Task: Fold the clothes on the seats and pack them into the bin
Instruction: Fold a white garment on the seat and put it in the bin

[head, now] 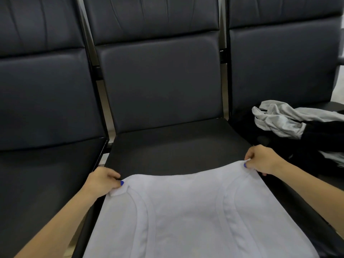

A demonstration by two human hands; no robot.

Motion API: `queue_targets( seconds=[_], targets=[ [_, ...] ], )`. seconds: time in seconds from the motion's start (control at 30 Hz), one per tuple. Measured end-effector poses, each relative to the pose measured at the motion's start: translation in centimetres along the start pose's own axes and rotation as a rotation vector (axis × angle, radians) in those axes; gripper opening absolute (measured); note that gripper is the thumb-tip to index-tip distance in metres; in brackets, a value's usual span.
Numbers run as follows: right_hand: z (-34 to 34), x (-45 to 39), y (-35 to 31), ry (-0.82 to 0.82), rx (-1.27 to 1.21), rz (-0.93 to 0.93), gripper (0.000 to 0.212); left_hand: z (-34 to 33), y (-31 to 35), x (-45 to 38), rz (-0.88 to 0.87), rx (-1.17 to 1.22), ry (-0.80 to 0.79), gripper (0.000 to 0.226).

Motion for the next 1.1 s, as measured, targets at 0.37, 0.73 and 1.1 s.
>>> queue_targets(
  seconds=[0.37, 0.73, 1.1],
  targets=[
    [3.7, 1.6, -0.1, 0.043, -0.557, 0.028, 0.020, 2.6, 1.2, 0.9, -0.083, -0.336, 0.095, 0.014],
    [9.8, -2.5, -6.3, 0.201, -0.642, 0.085, 0.018, 13.9, 6.5, 0.2, -0.089, -0.060, 0.420, 0.011],
    [9.0, 0.3, -6.4, 0.250, -0.975, 0.150, 0.019, 14.6, 7.3, 0.7, -0.156, 0.246, 0.483, 0.012]
  ],
)
Point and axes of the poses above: each hand's wrist, its own x-axis away from the middle knuckle, its own z-axis out of the back of the hand, y = z × x, the point moved 9 cm from there along -x, towards the middle knuckle, and after that the axes turned 10 degrees about -x, right-handed, at the moved point
